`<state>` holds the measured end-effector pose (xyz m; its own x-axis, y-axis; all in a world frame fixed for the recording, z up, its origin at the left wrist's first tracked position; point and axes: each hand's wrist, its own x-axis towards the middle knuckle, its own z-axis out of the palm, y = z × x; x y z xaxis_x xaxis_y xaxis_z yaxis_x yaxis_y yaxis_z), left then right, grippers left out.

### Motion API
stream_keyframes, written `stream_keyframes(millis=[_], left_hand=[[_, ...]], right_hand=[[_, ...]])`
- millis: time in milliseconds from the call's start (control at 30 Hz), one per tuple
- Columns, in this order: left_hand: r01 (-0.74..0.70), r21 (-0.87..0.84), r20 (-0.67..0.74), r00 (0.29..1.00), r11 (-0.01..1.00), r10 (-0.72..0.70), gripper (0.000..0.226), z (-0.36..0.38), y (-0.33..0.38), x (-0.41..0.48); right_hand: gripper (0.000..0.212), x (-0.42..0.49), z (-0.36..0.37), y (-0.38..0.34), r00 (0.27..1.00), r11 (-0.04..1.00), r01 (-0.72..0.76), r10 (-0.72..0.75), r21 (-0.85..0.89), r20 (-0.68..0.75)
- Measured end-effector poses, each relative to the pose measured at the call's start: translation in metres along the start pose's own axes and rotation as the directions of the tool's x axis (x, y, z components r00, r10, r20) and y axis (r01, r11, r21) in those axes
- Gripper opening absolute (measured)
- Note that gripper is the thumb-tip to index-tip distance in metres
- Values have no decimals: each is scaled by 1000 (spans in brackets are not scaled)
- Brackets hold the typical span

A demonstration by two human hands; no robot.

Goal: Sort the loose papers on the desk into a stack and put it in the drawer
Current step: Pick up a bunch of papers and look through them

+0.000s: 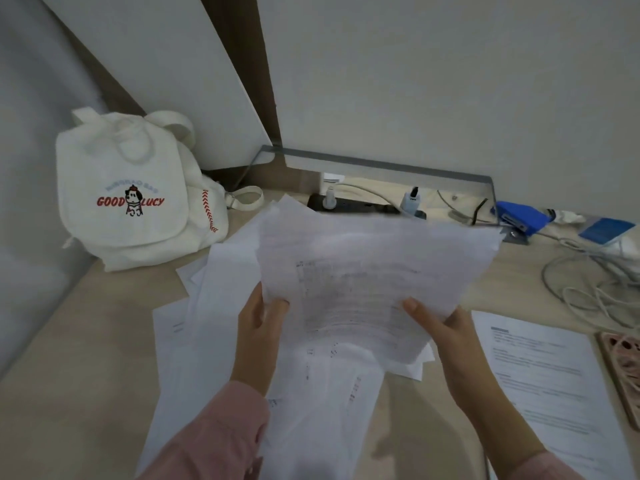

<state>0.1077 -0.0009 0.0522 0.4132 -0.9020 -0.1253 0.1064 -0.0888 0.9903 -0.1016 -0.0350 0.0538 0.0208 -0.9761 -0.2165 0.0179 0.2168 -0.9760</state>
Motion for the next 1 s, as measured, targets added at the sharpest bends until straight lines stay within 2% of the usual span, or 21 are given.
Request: stream_keyframes(millis=[200,433,600,833,1000], left_hand=[[142,-28,-22,990,989,-143,25,7,-23,-7],[99,-32,-23,995,995,-99,33,11,-23,-7],[141,-18,20,990,990,-141,33,20,-29,-11],[63,-15,-28,998,998,-63,37,27,-29,-14],[98,21,12,995,995,-98,34,35,-33,-16]], right_hand=[[25,-1,9,29,997,999,-43,44,14,-65],[35,-1,6,26,986,999,-18,22,30,-164],[27,-7,0,36,988,998,-63,66,25,-141],[31,-9,-5,24,973,998,39,-26,53,-227],[24,-10,-12,31,988,995,-102,100,-14,-121]])
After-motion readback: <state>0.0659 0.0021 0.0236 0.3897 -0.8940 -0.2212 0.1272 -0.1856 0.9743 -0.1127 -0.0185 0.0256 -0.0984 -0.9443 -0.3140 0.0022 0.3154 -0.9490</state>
